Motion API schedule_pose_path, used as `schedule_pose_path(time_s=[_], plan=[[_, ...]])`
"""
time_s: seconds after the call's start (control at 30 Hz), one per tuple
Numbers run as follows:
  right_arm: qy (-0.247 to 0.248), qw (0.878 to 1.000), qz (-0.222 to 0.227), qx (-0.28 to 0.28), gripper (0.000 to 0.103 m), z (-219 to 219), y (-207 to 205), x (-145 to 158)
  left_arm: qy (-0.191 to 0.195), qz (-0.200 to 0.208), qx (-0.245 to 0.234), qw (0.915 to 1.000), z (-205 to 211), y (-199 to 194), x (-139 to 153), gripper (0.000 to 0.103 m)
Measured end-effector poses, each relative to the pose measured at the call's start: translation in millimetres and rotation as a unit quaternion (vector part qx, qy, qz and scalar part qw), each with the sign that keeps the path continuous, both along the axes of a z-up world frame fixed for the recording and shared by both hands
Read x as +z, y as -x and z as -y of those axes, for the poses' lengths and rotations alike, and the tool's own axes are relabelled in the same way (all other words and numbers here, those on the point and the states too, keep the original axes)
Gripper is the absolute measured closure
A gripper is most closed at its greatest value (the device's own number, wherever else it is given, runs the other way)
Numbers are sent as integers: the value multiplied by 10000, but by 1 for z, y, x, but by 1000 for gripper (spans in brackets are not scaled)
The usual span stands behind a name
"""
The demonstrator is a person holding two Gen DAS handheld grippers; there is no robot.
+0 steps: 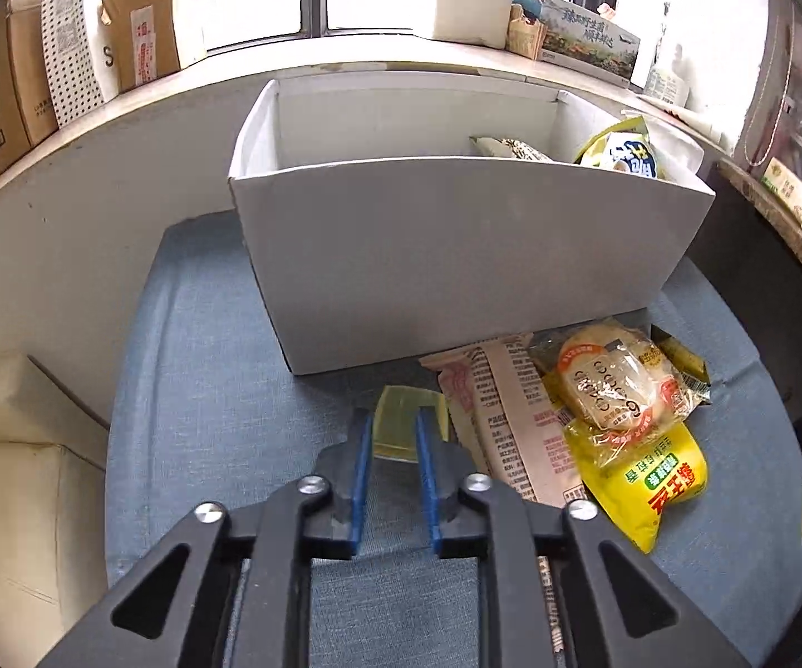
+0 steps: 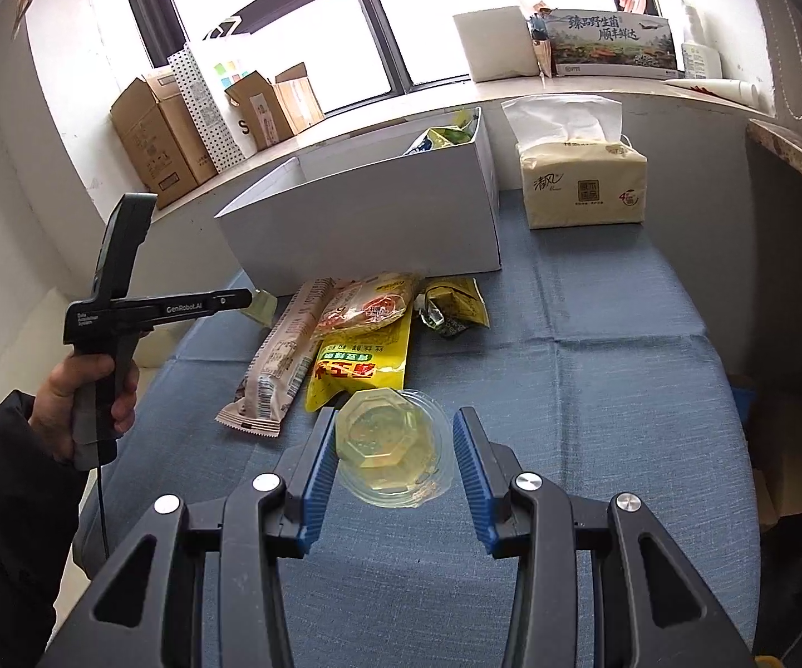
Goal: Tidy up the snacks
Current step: 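Lift the jelly cup with the right gripper while the left gripper grasps a cartoon-lid jelly cup, then lower both jelly cups into the white box and open both grippers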
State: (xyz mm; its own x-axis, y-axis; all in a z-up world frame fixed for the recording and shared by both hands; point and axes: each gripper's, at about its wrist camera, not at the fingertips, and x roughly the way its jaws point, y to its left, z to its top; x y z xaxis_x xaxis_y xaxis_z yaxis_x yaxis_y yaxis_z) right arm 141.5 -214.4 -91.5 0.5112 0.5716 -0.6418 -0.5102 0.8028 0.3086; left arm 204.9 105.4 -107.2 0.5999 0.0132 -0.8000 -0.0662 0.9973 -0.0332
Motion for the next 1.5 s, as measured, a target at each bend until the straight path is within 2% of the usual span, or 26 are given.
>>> schedule_pose_path(time_s=[0.03, 0.13, 0.23, 0.3, 0.47, 0.53, 0.67, 0.8, 1.0, 1.17, 1.23, 1.33, 1.5], plan=[[5, 10000, -14, 4, 58, 0, 0, 0, -24, -32, -37, 10000, 0, -3, -3, 65], [-6, 10000, -51, -12, 58, 1, -1, -2, -1, -180, -213, 9996, 7, -11, -12, 51], [-18, 10000, -94, -18, 58, 2, -2, -3, -172, -356, -188, 9990, 12, -20, -26, 50], [-2, 9999, -104, -35, 58, 3, -2, -4, -153, -391, -164, 9990, 11, -24, -31, 50], [-28, 9998, -176, -93, 58, 7, -3, -8, -82, -298, -241, 9992, 5, -27, -31, 51], [-51, 9997, -224, -98, 58, 8, -4, -10, 40, -304, -273, 9992, 3, -27, -30, 55], [-47, 9997, -228, -72, 58, 6, -2, -11, -52, -232, -346, 9991, 6, -22, -27, 56], [-50, 9998, -184, -50, 58, 4, 0, -8, 124, 63, -361, 9993, 0, 0, -6, 56], [-192, 9997, -142, 15, 58, 0, -3, 3, 328, 577, -332, 9972, -4, 41, 46, 56], [-439, 9988, 10, 218, 58, -15, -21, 37, 383, 1138, -304, 9923, -8, 56, 100, 56], [-478, 9982, 167, 310, 58, -27, -34, 57, 373, 1305, -292, 9903, -9, 53, 121, 56], [-500, 9972, 382, 411, 58, -50, -61, 85, 304, 1357, -239, 9900, -9, 26, 139, 56], [-611, 9970, 337, 349, 58, -89, -122, 111, 69, 1149, -221, 9931, -10, -25, 137, 56]])
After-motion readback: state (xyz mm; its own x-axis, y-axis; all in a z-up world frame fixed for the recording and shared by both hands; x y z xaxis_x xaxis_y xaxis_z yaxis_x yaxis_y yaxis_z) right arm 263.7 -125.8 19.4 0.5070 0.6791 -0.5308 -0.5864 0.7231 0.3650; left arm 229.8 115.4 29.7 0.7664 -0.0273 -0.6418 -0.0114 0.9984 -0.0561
